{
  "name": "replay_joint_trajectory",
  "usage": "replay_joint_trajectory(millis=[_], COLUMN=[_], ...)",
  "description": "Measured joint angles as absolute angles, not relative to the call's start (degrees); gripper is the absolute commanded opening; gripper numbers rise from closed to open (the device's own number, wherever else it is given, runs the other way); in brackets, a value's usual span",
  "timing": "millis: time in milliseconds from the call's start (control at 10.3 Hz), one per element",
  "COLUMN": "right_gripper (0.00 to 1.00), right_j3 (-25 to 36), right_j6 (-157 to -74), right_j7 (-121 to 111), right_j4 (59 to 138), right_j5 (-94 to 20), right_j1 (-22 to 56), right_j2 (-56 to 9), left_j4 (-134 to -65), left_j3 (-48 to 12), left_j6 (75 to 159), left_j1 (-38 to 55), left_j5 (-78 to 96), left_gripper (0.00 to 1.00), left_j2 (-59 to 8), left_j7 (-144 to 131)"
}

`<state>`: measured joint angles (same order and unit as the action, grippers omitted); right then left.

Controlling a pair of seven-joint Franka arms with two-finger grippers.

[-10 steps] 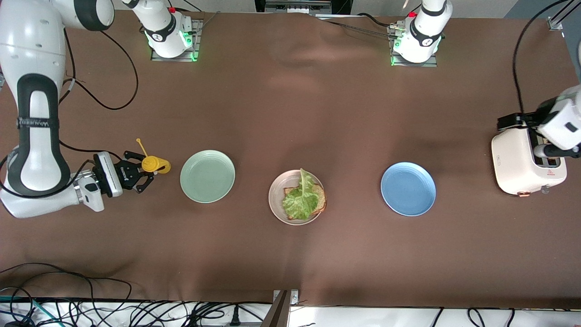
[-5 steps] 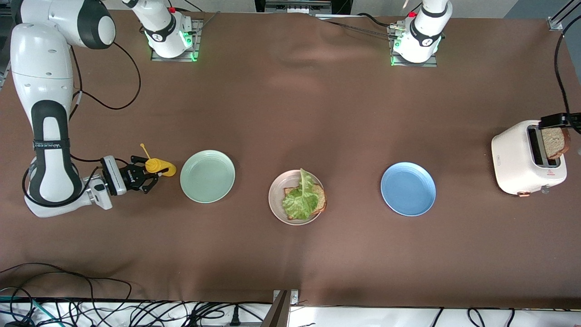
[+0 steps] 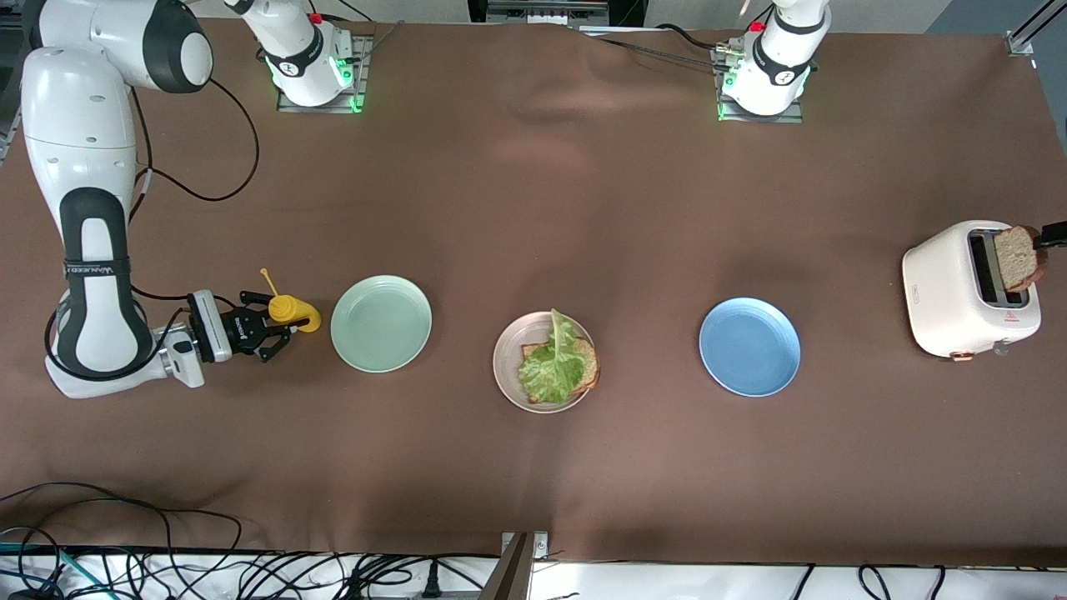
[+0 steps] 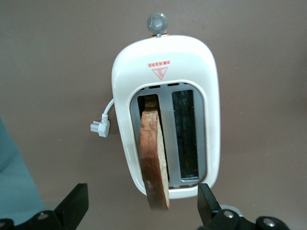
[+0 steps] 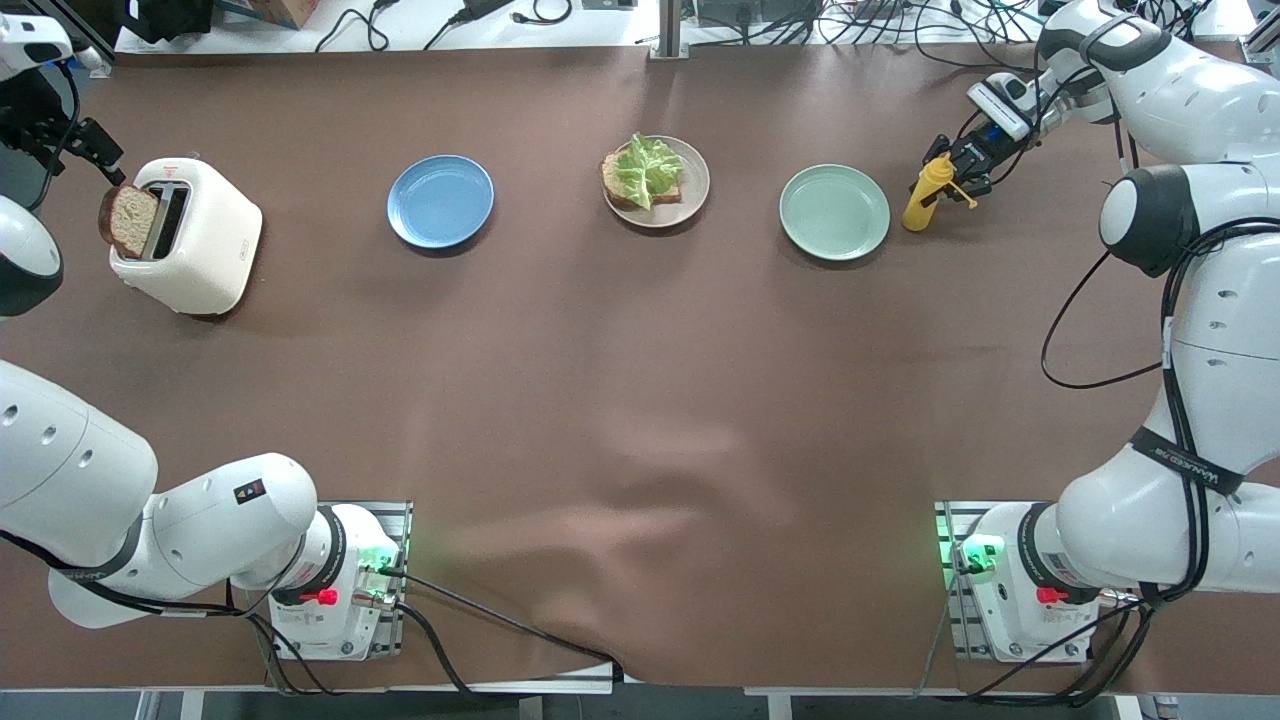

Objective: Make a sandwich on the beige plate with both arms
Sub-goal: 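Release the bottle with the right gripper while the left gripper lowers onto bread, then grasp the bread slice in the toaster with the left gripper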

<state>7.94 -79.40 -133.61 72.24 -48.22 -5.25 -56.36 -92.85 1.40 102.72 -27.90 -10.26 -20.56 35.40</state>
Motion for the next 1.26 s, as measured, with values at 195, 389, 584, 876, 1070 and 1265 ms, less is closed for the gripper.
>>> replay_joint_trajectory(millis=[195, 389, 584, 876, 1070, 1265], right_gripper=[1.0, 1.0, 1.0, 1.0, 1.0, 1.0], right_j3=[8.0, 9.5, 13.3, 16.3, 16.3, 16.2], right_j6=[-79.4, -79.3, -78.9, -77.1, -77.0, -76.5], right_j7=[-133.6, -133.6, -131.9, -119.4, -106.8, -96.2], right_j4=[71.9, 71.5, 71.1, 69.4, 68.0, 66.7], right_j5=[-48.2, -48.1, -48.0, -45.5, -43.8, -42.9], right_j1=[-5.8, -6.7, -7.2, -7.4, -7.1, -6.6], right_j2=[-56.3, -56.3, -55.7, -53.2, -51.5, -49.9], left_j4=[-92.8, -92.9, -92.8, -92.7, -92.3, -91.3], left_j3=[1.2, 1.1, 1.1, 1.0, 0.5, 0.4], left_j6=[103.6, 103.6, 103.7, 104.0, 103.8, 102.9], left_j1=[-28.2, -28.4, -29.4, -30.4, -30.3, -30.3], left_j5=[-9.7, -8.4, -8.3, -8.1, -6.6, -3.9], left_gripper=[1.0, 0.95, 0.36, 0.0, 0.0, 0.0], left_j2=[-22.8, -23.8, -25.2, -26.0, -26.0, -26.0], left_j7=[35.5, 35.5, 35.8, 36.8, 36.8, 36.8])
